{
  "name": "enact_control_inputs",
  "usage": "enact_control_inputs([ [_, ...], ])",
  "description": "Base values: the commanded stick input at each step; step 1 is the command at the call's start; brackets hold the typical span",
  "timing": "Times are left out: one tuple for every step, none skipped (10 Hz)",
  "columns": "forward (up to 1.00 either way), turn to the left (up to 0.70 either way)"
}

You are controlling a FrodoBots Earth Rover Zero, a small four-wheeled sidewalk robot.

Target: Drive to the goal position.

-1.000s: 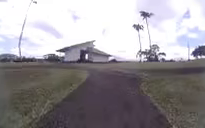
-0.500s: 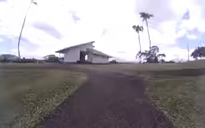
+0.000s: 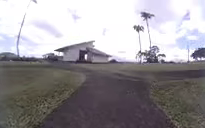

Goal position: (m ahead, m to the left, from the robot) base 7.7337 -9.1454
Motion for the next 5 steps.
enact_control_inputs([
  [0.5,-0.5],
  [0.5,-0.5],
  [0.5,-0.5],
  [0.5,-0.5],
  [0.5,-0.5],
])
